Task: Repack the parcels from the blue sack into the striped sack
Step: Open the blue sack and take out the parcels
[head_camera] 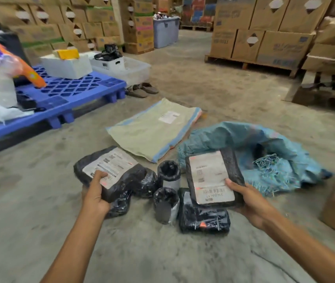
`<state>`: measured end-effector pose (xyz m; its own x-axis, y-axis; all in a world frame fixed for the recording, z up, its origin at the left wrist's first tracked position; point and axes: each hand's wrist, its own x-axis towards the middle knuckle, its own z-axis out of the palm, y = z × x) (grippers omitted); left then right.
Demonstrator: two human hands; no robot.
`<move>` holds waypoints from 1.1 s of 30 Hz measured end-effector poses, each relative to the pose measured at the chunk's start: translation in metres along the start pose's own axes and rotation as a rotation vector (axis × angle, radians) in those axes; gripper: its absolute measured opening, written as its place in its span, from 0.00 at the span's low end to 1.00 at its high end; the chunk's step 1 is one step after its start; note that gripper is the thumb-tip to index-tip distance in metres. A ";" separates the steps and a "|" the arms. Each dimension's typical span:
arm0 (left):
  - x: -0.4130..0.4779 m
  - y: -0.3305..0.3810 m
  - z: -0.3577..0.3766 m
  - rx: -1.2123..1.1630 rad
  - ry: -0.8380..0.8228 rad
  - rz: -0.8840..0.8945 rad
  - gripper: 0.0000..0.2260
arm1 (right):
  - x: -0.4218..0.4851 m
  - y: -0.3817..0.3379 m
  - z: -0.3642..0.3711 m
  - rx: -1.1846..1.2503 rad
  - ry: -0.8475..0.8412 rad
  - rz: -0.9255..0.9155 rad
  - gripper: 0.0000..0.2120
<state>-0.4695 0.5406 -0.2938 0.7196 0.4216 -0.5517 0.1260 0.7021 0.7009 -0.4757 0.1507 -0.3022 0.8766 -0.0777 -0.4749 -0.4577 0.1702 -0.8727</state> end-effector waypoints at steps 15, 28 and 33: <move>0.057 -0.044 -0.043 -0.232 0.210 0.023 0.18 | 0.001 0.044 0.009 -0.427 -0.015 0.118 0.09; 0.022 -0.078 0.042 1.098 0.641 0.825 0.42 | 0.110 -0.086 0.031 -1.858 -0.355 0.488 0.23; 0.014 -0.109 0.198 1.160 -0.347 1.015 0.13 | 0.159 -0.161 0.006 -1.998 -0.033 -0.135 0.14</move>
<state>-0.3381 0.3563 -0.2882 0.9202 0.1627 0.3559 -0.1707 -0.6516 0.7391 -0.2614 0.1170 -0.2362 0.9043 0.0251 -0.4262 0.1316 -0.9661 0.2223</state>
